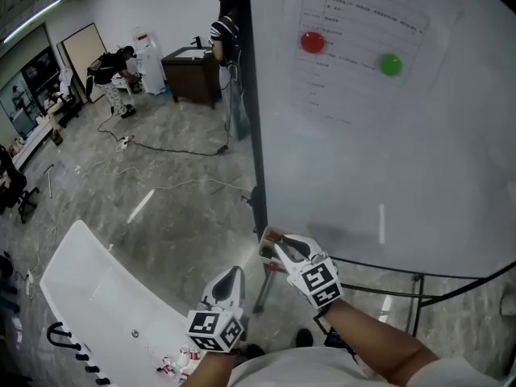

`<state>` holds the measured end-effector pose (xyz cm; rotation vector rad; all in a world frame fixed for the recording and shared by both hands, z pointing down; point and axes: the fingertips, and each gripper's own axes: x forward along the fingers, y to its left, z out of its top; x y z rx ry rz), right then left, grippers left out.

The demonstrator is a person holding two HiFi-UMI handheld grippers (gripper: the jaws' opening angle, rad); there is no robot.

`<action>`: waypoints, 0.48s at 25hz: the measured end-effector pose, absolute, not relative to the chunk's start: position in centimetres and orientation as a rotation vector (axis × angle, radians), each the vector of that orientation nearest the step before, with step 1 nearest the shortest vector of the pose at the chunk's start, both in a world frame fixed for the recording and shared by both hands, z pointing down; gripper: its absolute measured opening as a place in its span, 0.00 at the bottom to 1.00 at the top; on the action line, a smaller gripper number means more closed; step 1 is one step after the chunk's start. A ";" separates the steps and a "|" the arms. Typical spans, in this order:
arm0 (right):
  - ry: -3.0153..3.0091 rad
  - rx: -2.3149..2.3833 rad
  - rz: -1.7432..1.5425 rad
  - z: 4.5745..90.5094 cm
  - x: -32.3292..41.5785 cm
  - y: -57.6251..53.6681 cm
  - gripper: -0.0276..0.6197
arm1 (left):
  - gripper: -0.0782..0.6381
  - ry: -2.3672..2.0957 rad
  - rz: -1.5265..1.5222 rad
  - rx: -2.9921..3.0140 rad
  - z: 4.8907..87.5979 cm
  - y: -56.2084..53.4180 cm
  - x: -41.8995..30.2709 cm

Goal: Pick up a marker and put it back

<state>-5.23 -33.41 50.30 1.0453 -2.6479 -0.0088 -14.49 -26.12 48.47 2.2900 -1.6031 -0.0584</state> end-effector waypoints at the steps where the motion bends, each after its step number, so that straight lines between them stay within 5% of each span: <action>1: -2.664 1.071 0.009 49.4 -4.7 -33.3 0.14 | 0.12 -1.598 -0.064 2.304 48.0 -26.4 -14.1; 12: -2.735 1.173 0.059 46.0 -2.4 -32.8 0.14 | 0.11 -1.572 -0.046 2.430 44.9 -28.2 -10.9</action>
